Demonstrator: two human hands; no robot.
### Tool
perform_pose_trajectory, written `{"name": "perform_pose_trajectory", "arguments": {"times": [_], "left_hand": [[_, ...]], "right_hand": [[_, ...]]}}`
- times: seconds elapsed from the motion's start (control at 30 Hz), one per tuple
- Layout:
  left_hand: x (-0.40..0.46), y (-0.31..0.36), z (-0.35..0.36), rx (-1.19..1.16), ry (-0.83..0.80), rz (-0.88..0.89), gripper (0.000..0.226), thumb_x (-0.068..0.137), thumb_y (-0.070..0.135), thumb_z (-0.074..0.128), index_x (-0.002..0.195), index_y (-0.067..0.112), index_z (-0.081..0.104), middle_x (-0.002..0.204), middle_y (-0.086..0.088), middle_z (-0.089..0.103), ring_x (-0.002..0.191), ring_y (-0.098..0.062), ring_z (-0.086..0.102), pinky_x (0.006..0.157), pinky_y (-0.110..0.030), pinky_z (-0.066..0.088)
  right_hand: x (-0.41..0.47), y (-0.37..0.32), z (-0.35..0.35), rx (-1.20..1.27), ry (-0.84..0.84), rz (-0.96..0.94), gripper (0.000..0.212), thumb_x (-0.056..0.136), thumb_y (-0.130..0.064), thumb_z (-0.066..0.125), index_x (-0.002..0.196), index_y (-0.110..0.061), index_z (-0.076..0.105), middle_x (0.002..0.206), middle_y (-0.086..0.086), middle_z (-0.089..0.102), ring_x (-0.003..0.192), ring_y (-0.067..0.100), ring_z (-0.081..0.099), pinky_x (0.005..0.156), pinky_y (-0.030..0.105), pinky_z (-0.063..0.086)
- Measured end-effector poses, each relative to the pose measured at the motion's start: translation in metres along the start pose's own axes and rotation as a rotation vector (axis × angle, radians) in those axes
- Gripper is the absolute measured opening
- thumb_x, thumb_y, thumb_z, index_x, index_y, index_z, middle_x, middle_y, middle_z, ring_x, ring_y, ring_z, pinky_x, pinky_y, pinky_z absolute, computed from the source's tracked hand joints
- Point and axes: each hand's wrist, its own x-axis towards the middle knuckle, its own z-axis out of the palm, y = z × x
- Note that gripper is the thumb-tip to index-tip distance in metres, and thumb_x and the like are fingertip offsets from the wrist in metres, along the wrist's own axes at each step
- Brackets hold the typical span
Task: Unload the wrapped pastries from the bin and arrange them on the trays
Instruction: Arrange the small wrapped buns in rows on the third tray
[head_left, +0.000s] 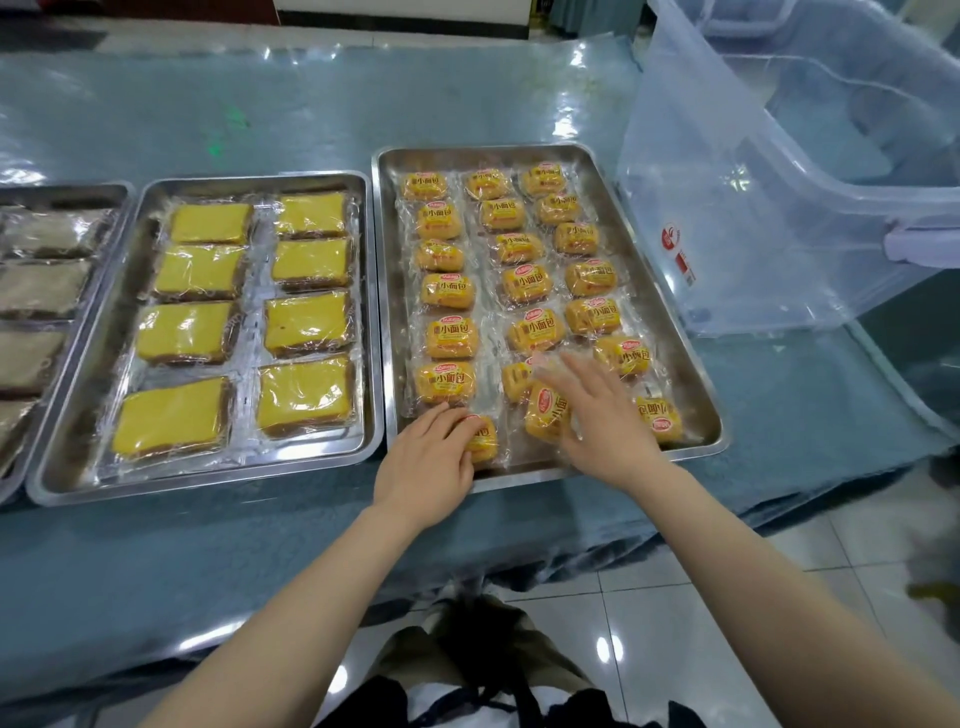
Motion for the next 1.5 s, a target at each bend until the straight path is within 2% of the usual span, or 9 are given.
{"name": "perform_pose_trajectory", "arguments": {"times": [0.13,0.4,0.63,0.83,0.97,1.13,1.2,1.37,1.5], "left_hand": [[-0.001,0.000,0.000,-0.013,-0.002,0.002,0.045,0.093,0.025,0.043,0.138,0.027,0.043,0.144,0.004,0.043,0.138,-0.019,0.028,0.113,-0.032,0.021],[0.000,-0.001,0.001,-0.012,0.010,0.006,0.045,0.093,0.025,0.043,0.138,0.027,0.044,0.143,0.005,0.044,0.137,-0.018,0.030,0.112,-0.030,0.019],[0.000,-0.001,0.001,-0.005,0.008,0.009,0.044,0.094,0.026,0.042,0.138,0.027,0.043,0.143,0.006,0.043,0.138,-0.018,0.028,0.113,-0.031,0.018],[0.001,0.000,0.001,-0.011,0.016,0.005,0.043,0.093,0.025,0.044,0.136,0.025,0.046,0.142,0.004,0.046,0.137,-0.020,0.031,0.112,-0.033,0.023],[0.001,-0.003,0.004,-0.009,0.022,0.005,0.044,0.093,0.025,0.044,0.137,0.027,0.044,0.142,0.005,0.045,0.137,-0.019,0.029,0.112,-0.031,0.021],[-0.001,-0.005,0.005,-0.040,0.041,0.014,0.045,0.093,0.024,0.047,0.138,0.028,0.044,0.146,0.005,0.041,0.139,-0.018,0.027,0.113,-0.031,0.018],[-0.001,-0.004,0.004,-0.078,0.041,0.011,0.048,0.094,0.027,0.047,0.141,0.031,0.039,0.150,0.008,0.033,0.141,-0.016,0.022,0.113,-0.030,0.014],[0.005,0.008,-0.001,-0.172,0.080,-0.063,0.049,0.094,0.026,0.049,0.141,0.027,0.038,0.151,0.006,0.032,0.142,-0.014,0.017,0.115,-0.032,0.007],[0.023,0.038,-0.002,-0.163,0.082,-0.112,0.050,0.093,0.032,0.047,0.142,0.028,0.036,0.151,0.003,0.032,0.143,-0.015,0.013,0.114,-0.037,-0.002]], "right_hand": [[-0.002,0.002,0.008,-0.017,-0.078,0.047,0.032,0.084,-0.025,0.064,0.115,-0.035,0.058,0.149,-0.006,0.029,0.136,0.025,0.027,0.101,0.043,0.038],[-0.006,0.003,0.015,0.304,0.046,0.440,0.042,0.075,-0.057,0.068,0.105,-0.028,0.059,0.124,0.001,0.043,0.092,0.015,0.049,0.080,0.028,0.043],[-0.015,-0.003,0.025,0.008,0.172,0.116,0.039,0.091,-0.046,0.052,0.124,-0.027,0.058,0.136,0.003,0.045,0.123,0.025,0.042,0.098,0.044,0.040],[-0.027,0.010,0.036,-0.149,-0.189,-0.073,0.055,0.097,-0.055,0.015,0.149,-0.038,0.007,0.158,-0.011,-0.001,0.146,0.016,-0.003,0.115,0.039,0.008],[-0.022,0.008,0.026,-0.075,-0.269,-0.057,0.057,0.097,-0.056,0.023,0.149,-0.039,0.008,0.158,-0.013,-0.003,0.145,0.019,-0.005,0.115,0.043,0.009],[-0.039,0.020,0.022,0.354,0.189,0.123,0.034,0.092,-0.028,0.057,0.126,-0.030,0.056,0.138,-0.010,0.043,0.124,0.008,0.037,0.105,0.033,0.034],[-0.042,0.042,0.013,0.345,0.310,0.270,0.027,0.089,-0.021,0.060,0.115,-0.028,0.063,0.124,-0.009,0.050,0.111,0.004,0.038,0.097,0.028,0.037],[-0.027,0.093,-0.012,0.125,0.036,0.296,0.047,0.085,-0.022,0.061,0.131,-0.021,0.053,0.138,0.000,0.050,0.127,0.024,0.041,0.108,0.037,0.033],[-0.019,0.099,-0.018,0.030,-0.115,0.263,0.057,0.083,-0.038,0.060,0.137,-0.028,0.046,0.130,0.001,0.054,0.117,0.026,0.043,0.097,0.038,0.040]]}}
